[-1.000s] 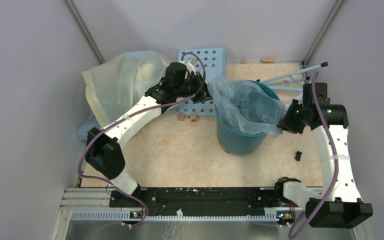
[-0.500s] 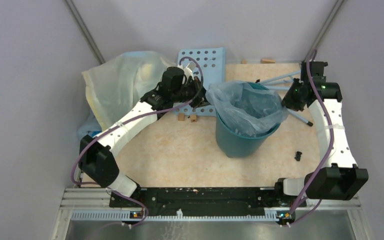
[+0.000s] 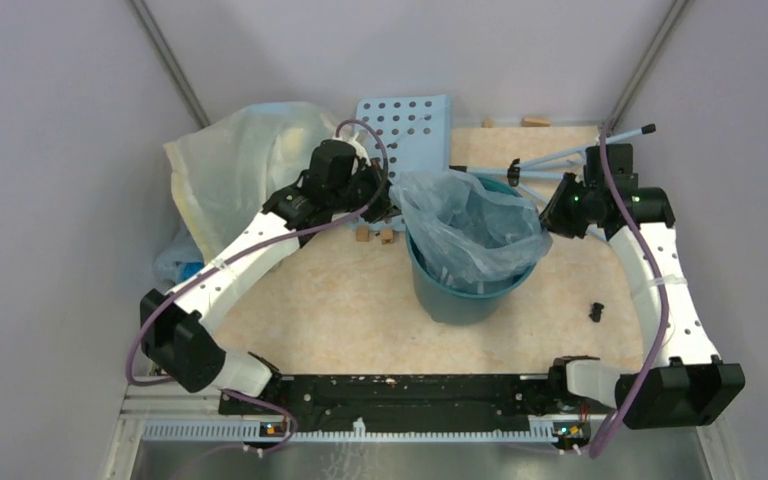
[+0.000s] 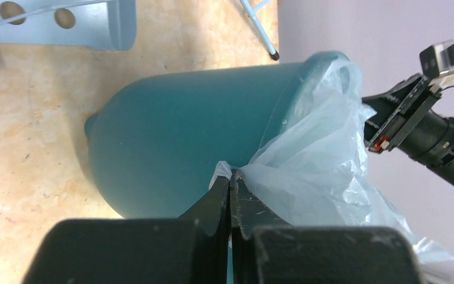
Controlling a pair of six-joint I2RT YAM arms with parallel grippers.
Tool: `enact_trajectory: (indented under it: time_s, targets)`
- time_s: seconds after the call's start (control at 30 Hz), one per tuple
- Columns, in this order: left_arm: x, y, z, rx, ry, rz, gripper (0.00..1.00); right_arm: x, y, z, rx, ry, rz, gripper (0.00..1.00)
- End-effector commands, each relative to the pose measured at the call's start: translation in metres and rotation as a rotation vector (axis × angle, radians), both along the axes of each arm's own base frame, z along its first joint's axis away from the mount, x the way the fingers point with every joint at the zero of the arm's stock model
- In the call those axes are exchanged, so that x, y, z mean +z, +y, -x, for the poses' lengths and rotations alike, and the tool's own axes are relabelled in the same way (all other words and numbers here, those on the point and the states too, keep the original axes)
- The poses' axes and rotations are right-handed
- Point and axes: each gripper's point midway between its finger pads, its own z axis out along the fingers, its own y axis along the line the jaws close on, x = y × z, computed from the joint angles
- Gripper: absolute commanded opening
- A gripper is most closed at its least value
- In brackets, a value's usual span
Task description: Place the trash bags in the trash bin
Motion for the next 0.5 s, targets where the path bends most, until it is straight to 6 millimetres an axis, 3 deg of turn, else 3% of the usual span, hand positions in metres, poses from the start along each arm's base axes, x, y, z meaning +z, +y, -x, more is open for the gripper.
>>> enact_trajectory:
  time_s: [0.0,0.13,0.3,0.47]
  targets:
    - [0.045,-0.001,0.013,-0.012,-0.088,0.087,0.00,-0.002,0.041,0.017,0.062,0.046,-0.145,0.21]
    - [0.050,0.009,0.015,0.024,-0.086,0.062,0.00,0.009,0.052,0.022,0.080,0.023,-0.143,0.21]
    - [0.035,0.040,0.006,0.107,-0.054,-0.019,0.00,0.010,0.070,0.023,0.108,0.014,-0.164,0.21]
    - [0.041,0.078,-0.004,0.157,-0.086,-0.048,0.00,0.035,0.039,0.016,0.041,-0.068,-0.006,0.26]
